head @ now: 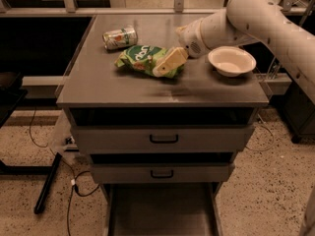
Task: Place green rice chip bag into bottom drawer
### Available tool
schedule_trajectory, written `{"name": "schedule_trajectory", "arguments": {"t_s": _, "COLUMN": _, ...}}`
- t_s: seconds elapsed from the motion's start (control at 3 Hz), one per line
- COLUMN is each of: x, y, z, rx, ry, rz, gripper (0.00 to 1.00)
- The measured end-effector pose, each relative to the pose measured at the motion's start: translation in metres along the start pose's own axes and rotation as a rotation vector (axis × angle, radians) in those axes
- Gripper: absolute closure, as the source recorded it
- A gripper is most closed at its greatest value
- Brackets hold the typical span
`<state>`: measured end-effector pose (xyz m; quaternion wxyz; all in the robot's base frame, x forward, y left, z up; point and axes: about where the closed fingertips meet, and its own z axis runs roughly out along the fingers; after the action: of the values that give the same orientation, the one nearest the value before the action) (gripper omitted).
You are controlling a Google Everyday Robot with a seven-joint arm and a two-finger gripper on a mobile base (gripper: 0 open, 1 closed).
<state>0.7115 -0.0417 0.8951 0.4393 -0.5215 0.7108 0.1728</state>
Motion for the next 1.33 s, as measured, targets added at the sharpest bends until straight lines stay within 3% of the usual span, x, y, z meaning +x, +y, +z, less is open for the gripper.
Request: {"name": "schedule_trajectory", "arguments": {"t_s": 1.33, "x": 0.015, "y": -0.006, "z": 0.024, "rx": -0.026, "ry": 0.040, "rz": 0.071, "gripper": 0.00}}
